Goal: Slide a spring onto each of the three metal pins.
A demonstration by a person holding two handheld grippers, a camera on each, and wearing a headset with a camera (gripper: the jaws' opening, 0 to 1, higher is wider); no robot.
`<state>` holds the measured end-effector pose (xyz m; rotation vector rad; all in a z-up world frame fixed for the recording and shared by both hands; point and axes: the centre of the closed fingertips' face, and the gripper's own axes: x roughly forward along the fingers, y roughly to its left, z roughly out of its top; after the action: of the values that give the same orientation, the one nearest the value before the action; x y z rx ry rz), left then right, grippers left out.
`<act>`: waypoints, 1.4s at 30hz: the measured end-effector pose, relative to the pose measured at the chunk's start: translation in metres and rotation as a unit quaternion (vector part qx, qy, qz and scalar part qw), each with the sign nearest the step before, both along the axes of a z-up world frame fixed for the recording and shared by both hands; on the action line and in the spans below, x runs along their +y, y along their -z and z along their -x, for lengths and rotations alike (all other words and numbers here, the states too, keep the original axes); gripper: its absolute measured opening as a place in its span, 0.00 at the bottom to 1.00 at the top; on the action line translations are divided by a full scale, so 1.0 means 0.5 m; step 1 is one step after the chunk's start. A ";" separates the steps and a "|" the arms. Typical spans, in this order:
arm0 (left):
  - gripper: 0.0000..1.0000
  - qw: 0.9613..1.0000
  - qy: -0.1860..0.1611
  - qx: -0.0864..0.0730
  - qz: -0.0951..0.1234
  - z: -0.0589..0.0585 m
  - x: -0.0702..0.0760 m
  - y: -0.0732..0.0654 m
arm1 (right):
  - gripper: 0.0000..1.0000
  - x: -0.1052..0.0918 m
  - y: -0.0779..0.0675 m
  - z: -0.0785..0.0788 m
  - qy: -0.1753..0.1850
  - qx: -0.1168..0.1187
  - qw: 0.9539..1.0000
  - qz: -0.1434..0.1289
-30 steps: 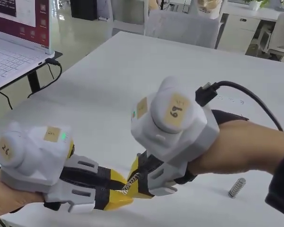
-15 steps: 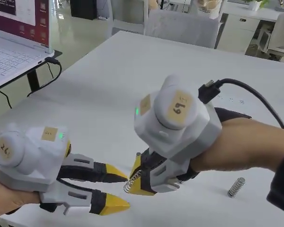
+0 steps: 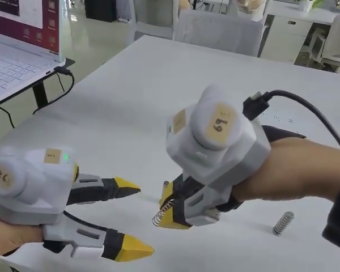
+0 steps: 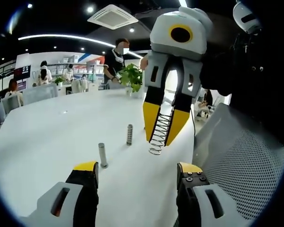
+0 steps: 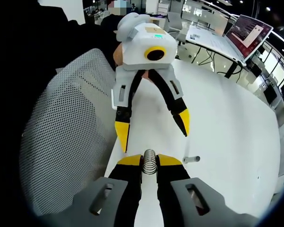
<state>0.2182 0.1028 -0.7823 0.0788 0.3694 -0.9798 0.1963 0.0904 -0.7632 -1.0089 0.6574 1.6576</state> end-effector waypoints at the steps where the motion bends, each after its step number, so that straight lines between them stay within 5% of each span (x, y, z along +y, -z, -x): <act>1: 0.65 1.000 -0.003 0.000 0.001 -0.001 0.001 0.000 | 0.09 -0.001 0.000 -0.001 0.000 -0.001 1.000 0.000; 22: 0.92 0.999 -0.014 -0.030 -0.010 -0.007 0.010 0.004 | 0.09 -0.019 -0.033 -0.070 0.023 -0.023 0.999 0.008; 34: 0.95 0.999 -0.011 -0.036 -0.032 -0.008 0.010 0.012 | 0.09 -0.005 -0.036 -0.127 0.028 -0.049 0.998 0.031; 42: 0.95 0.999 -0.015 -0.035 -0.032 -0.010 0.014 0.015 | 0.09 0.008 -0.016 -0.158 0.026 -0.045 0.997 0.052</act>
<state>0.2233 0.1097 -0.7898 0.1646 0.3371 -0.9342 0.2755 0.0945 -0.7551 -1.1252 0.7092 1.5363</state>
